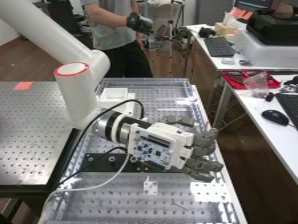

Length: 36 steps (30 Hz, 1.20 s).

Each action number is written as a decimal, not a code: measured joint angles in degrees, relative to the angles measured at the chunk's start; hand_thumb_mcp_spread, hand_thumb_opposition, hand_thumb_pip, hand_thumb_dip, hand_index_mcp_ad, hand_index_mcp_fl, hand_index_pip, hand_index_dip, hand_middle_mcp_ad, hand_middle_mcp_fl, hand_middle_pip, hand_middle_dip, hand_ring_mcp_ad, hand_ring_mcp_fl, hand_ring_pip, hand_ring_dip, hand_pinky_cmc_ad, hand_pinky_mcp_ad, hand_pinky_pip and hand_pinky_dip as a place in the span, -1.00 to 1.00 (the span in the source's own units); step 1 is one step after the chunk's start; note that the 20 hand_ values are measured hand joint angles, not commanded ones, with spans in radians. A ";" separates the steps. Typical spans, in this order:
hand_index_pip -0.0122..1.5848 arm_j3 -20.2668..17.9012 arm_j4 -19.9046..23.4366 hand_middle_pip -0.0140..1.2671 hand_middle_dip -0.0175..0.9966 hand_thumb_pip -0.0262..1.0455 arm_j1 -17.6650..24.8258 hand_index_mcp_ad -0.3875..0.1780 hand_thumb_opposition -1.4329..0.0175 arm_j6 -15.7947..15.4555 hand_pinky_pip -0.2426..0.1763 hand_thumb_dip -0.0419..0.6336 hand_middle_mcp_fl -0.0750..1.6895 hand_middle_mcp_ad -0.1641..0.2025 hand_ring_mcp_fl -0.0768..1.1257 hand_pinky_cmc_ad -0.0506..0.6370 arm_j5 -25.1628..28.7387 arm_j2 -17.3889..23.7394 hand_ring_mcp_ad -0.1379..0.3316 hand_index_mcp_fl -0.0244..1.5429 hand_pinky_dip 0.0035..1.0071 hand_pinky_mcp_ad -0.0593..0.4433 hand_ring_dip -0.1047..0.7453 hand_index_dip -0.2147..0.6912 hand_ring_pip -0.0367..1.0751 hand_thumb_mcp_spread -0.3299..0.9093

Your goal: Grab the chopstick and place it in the clear container

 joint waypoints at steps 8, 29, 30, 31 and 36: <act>0.82 -0.20 1.58 0.40 0.23 0.47 0.87 0.17 -0.09 2.68 -0.16 0.12 -0.54 0.41 -0.33 -0.05 1.65 -0.81 0.42 -0.84 -0.37 0.01 0.21 -0.49 -0.68 0.28; 0.97 1.12 0.50 0.45 0.33 0.32 2.11 0.10 -0.07 0.95 -0.01 -0.11 -0.60 0.39 -0.29 0.05 4.08 -1.83 0.28 -0.96 -0.57 0.00 0.29 -0.33 -0.73 0.34; 0.97 1.27 0.44 0.44 0.33 0.32 2.17 0.10 -0.07 0.92 -0.01 -0.11 -0.62 0.41 -0.30 0.05 4.01 -1.91 0.29 -0.96 -0.57 -0.01 0.29 -0.33 -0.73 0.34; 0.97 1.44 0.31 0.46 0.34 0.32 2.26 0.10 -0.07 0.84 -0.01 -0.12 -0.61 0.41 -0.30 0.06 4.00 -2.00 0.29 -0.96 -0.57 -0.01 0.29 -0.32 -0.73 0.36; 0.96 1.63 0.34 0.50 0.38 0.32 2.45 0.10 -0.07 0.74 0.07 -0.13 -0.64 0.41 -0.30 0.10 3.97 -2.13 0.25 -0.97 -0.62 0.01 0.36 -0.29 -0.70 0.39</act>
